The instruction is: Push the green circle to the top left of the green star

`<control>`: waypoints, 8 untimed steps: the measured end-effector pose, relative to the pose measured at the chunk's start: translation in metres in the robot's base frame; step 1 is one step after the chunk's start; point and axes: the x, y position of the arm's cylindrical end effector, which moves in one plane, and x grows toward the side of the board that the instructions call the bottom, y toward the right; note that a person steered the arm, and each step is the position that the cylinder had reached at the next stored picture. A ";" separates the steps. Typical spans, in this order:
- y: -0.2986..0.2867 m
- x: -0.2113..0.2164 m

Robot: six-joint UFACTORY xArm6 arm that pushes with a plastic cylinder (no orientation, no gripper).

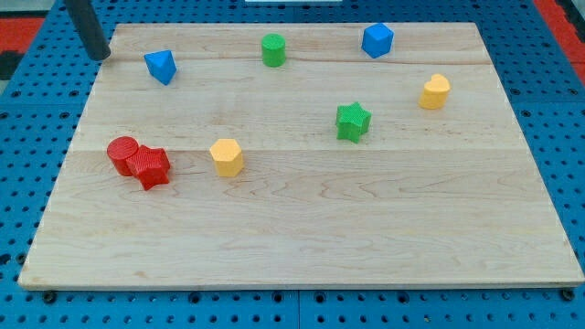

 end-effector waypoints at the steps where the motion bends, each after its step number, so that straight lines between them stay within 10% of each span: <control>1: 0.033 0.015; 5: 0.180 0.144; 8: 0.204 0.004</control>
